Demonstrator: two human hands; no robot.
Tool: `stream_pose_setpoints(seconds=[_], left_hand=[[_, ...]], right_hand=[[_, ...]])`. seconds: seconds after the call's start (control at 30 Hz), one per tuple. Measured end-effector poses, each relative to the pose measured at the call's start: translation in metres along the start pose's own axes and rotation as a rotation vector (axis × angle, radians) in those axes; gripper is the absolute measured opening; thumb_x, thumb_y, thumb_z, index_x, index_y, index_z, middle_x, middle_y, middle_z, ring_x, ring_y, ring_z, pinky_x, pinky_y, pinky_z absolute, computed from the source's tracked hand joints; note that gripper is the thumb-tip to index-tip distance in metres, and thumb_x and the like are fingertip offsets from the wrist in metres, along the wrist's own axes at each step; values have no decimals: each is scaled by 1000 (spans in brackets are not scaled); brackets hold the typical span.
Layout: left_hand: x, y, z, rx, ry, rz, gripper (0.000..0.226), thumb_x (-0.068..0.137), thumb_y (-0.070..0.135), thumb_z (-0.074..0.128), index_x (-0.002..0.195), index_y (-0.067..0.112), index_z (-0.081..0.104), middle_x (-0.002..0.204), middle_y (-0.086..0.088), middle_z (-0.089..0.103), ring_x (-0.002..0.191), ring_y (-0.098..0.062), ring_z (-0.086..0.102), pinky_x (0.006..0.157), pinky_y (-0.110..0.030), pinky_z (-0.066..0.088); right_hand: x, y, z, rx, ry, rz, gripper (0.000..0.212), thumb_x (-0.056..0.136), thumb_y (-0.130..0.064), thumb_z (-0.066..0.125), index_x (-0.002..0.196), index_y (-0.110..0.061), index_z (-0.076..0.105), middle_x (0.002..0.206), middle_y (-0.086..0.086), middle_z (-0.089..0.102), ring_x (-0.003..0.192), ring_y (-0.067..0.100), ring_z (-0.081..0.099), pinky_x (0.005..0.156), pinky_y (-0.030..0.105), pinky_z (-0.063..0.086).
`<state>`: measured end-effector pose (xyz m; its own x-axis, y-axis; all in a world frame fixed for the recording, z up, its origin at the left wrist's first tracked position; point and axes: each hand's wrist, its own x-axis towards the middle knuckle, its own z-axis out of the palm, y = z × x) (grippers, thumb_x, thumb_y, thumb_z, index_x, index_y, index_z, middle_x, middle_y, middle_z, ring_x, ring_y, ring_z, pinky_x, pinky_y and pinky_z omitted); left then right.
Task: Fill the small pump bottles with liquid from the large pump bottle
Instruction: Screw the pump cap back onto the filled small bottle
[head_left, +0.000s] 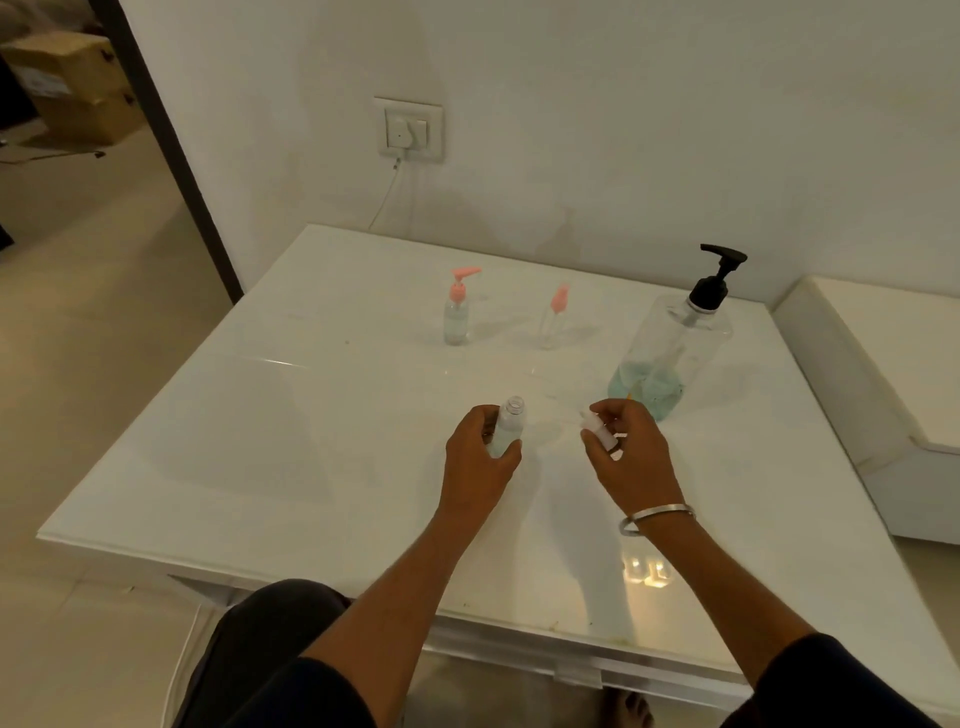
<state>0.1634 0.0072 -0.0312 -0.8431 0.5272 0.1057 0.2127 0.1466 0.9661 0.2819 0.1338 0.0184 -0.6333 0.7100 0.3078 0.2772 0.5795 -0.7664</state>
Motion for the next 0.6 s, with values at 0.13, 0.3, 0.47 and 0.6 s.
stream_pose_setpoints(seconds=[0.13, 0.3, 0.47, 0.6], left_hand=[[4, 2, 0, -35, 7, -20, 24, 79, 13, 69, 99, 21, 60, 91, 9, 65, 81, 0, 60, 69, -7, 45], [6, 2, 1, -49, -1, -26, 26, 78, 10, 70, 99, 21, 59, 90, 11, 64, 81, 4, 59, 69, -4, 44], [7, 2, 2, -45, 10, -23, 23, 79, 13, 70, 98, 19, 60, 91, 8, 65, 81, 1, 60, 68, -4, 44], [8, 0, 2, -29, 17, -13, 24, 78, 14, 71, 99, 17, 60, 92, 6, 66, 81, -4, 61, 68, -2, 42]], right_hand=[[7, -11, -20, -2, -31, -178, 23, 79, -2, 65, 99, -10, 55, 95, 4, 56, 83, 5, 55, 69, 5, 43], [16, -16, -33, -63, -89, -311, 22, 78, -12, 62, 99, -6, 56, 96, 0, 53, 85, 3, 52, 71, 7, 44], [24, -21, -30, -94, -112, -337, 23, 79, -12, 63, 100, -5, 57, 98, -1, 52, 86, 0, 53, 72, 8, 46], [28, -25, -27, -136, -135, -370, 22, 80, -5, 64, 101, -6, 58, 99, -3, 49, 84, 4, 51, 74, 8, 46]])
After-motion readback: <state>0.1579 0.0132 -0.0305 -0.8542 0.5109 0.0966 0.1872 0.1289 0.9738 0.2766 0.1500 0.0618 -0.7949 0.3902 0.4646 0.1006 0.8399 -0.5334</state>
